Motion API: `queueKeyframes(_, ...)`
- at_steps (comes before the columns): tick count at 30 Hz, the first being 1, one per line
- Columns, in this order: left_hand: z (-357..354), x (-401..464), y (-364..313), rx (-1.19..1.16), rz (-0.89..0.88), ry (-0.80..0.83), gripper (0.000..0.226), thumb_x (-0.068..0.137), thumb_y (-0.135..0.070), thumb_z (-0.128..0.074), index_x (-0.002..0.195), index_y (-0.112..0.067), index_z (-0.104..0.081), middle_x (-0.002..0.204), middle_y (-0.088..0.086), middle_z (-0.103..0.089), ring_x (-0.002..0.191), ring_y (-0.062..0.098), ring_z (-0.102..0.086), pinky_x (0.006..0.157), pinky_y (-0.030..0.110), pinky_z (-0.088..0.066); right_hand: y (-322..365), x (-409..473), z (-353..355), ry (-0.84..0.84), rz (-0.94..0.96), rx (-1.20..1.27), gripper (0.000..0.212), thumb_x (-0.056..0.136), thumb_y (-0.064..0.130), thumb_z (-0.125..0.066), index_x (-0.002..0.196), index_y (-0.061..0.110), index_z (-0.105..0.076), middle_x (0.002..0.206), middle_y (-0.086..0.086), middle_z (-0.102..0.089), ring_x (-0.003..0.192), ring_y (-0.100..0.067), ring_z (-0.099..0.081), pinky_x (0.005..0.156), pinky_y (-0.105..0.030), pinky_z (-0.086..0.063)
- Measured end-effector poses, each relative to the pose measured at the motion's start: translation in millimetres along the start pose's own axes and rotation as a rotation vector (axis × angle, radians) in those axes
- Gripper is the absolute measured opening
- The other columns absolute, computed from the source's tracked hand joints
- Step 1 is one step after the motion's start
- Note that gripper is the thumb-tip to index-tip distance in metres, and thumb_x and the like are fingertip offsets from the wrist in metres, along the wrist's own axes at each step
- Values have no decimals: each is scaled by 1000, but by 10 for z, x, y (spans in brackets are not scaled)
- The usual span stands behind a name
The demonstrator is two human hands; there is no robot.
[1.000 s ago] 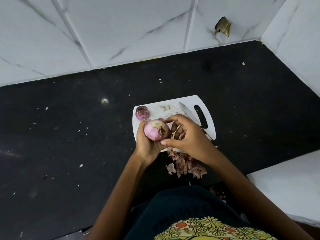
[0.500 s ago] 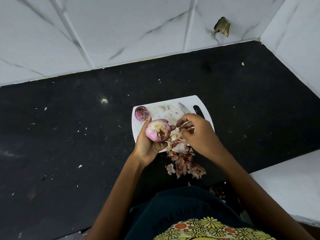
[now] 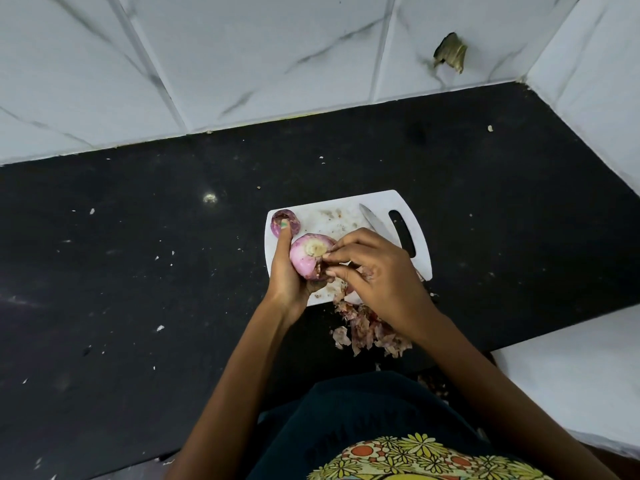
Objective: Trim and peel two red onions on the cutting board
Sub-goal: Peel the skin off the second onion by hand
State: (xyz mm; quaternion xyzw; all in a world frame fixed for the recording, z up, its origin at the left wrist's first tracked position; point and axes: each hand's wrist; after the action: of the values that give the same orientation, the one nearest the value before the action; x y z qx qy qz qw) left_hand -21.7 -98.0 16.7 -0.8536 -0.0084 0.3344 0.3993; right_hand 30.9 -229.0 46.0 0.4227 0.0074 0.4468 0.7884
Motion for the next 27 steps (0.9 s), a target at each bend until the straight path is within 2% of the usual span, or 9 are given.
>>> queueKeyframes(5, -28, 3, -2, -51, 15, -2, 64, 95, -59, -28, 81, -6, -61, 56, 3, -62, 45, 11, -54, 43, 18, -44, 5, 26, -20, -3, 9, -6, 12, 77, 15, -70, 82, 4, -72, 87, -5, -65, 80, -20, -64, 67, -41, -55)
queueKeyframes(11, -34, -1, -3, -79, 45, -19, 64, 95, -59, -29, 83, -6, -62, 61, 5, -65, 47, 12, -56, 43, 20, -45, -25, 13, -27, 56, -30, -77, 17, 82, 17, -64, 92, 4, -65, 94, -5, -58, 88, -18, -57, 73, -38, -52)
queueKeyframes(14, -40, 13, 4, -75, 39, -46, 63, 94, -60, -30, 82, -8, -63, 63, 4, -65, 52, 12, -56, 48, 22, -44, -38, -9, -53, 90, -68, -81, 15, 85, 15, -63, 96, 3, -62, 95, -5, -55, 90, -15, -52, 76, -35, -49)
queueKeyframes(18, -46, 35, 23, 12, -20, -61, 67, 94, -64, -25, 76, -14, -66, 67, 3, -65, 63, 13, -56, 58, 26, -36, 60, -24, -110, 86, -311, 134, 10, 90, 13, -61, 99, 11, -60, 94, 5, -60, 87, -6, -57, 82, -32, -49)
queueKeyframes(20, -35, 51, 60, 30, -23, -62, 70, 92, -66, -25, 69, -18, -70, 73, 6, -64, 70, 17, -56, 60, 28, -37, 128, 12, -91, 62, -450, 342, 7, 89, 12, -63, 96, 13, -61, 89, 4, -66, 78, -1, -62, 72, -22, -51)
queueKeyframes(22, -26, 50, 78, 14, 0, -64, 73, 92, -68, -25, 70, -17, -72, 70, 7, -64, 60, 16, -56, 52, 25, -40, 150, 62, -26, -41, -520, 479, 10, 85, 10, -68, 93, 12, -62, 85, -1, -68, 68, -1, -63, 61, -18, -51)
queueKeyframes(25, -7, 49, 50, -67, 60, -26, 73, 92, -68, -26, 83, -8, -66, 66, 7, -64, 46, 15, -52, 40, 17, -37, 38, 100, 100, -158, -550, 376, 13, 81, 12, -73, 90, 9, -66, 82, -2, -68, 72, -11, -66, 65, -26, -57)
queueKeyframes(27, 14, 58, 31, -126, 88, -5, 73, 91, -69, -26, 84, -7, -64, 69, 7, -65, 43, 15, -51, 39, 15, -36, -107, 88, 152, -117, -561, 182, 11, 82, 16, -73, 89, 9, -69, 83, -1, -67, 76, -13, -65, 71, -31, -56)
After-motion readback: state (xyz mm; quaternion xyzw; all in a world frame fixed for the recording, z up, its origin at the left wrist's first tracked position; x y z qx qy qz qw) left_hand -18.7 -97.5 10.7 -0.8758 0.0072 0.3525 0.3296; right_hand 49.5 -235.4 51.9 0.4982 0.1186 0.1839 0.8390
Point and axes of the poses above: each hand's wrist, its own x-axis towards the middle knuckle, its own z-axis out of the back of the hand, y = z × x
